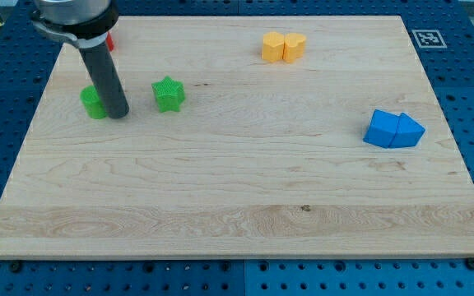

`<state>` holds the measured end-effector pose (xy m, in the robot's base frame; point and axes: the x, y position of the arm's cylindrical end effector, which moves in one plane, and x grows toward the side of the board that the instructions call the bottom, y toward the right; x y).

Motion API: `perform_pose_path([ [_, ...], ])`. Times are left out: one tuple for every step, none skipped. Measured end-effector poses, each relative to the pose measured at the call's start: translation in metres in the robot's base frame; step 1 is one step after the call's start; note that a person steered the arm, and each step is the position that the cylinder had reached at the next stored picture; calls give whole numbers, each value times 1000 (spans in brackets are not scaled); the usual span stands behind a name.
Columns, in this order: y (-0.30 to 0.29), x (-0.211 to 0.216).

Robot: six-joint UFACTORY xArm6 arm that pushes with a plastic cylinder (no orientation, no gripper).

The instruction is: Move the green circle towards the bottom side of the red circle

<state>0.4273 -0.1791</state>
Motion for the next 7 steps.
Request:
perform_pose_path([
  [0,32],
  [-7,37],
  [-14,33],
  [-27,16],
  [-30,-2],
  [-24,-19],
  [-20,-26],
])
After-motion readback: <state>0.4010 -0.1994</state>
